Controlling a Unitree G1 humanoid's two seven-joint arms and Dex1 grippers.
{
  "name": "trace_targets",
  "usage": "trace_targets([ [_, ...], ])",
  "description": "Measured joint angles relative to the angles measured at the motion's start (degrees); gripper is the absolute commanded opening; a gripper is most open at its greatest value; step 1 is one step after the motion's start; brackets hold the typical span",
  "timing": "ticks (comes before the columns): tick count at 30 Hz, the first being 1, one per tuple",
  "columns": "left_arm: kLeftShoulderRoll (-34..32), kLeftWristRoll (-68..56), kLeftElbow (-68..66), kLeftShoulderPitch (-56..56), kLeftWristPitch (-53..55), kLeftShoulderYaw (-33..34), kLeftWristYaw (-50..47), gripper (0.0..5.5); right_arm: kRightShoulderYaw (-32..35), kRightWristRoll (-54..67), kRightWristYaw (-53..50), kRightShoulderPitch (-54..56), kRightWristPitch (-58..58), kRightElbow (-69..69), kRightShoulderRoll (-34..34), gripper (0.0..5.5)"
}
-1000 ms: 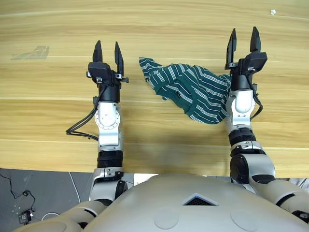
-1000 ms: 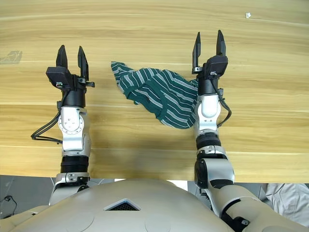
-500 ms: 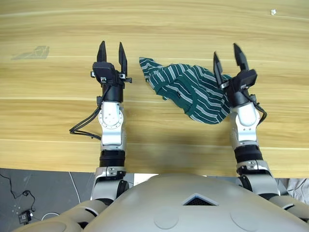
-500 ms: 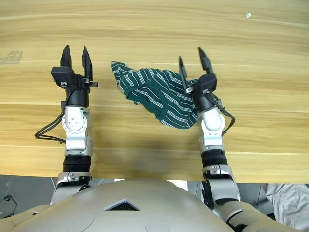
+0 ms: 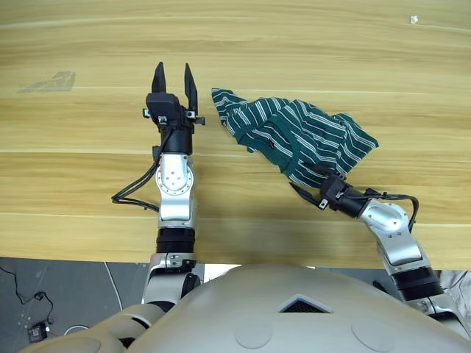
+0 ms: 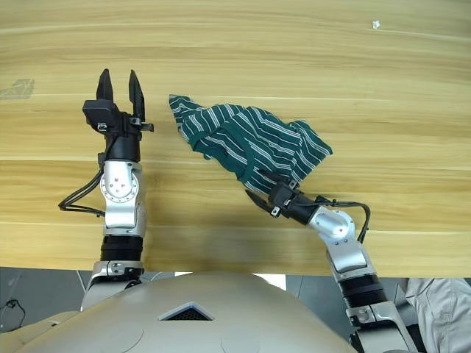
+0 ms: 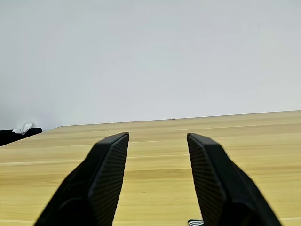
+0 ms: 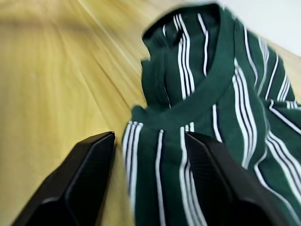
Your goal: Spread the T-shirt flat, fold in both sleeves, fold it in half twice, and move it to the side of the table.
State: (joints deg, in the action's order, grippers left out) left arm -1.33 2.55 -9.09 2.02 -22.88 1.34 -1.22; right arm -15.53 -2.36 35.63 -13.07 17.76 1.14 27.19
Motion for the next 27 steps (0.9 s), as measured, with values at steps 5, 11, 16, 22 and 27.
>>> trace_targets([
  [5,0.0,0.0,-0.2,0.6,0.0,0.0,0.0,2.26,-1.3,-2.5,-2.8,1.1,0.0,1.2,-0.3,2.58],
  [11,0.1,0.0,-0.4,0.6,0.0,-0.1,0.0,2.26,-2.3,-1.1,-2.1,-0.2,-6.7,-2.2,-0.4,1.53],
  [16,0.2,0.0,-0.3,0.6,0.2,-0.2,-0.2,2.26,-2.8,-1.0,-2.1,-1.4,-7.9,-3.6,-0.4,0.49],
  [22,0.2,0.0,-0.3,0.6,0.2,-0.2,-0.3,2.26,-3.0,-1.0,-2.1,-1.7,-8.3,-4.0,-0.4,0.03],
  [27,0.1,0.0,-0.3,0.6,0.2,-0.1,-0.4,2.26,-3.0,-1.1,-1.6,-1.2,-8.5,-3.9,-0.3,0.03],
])
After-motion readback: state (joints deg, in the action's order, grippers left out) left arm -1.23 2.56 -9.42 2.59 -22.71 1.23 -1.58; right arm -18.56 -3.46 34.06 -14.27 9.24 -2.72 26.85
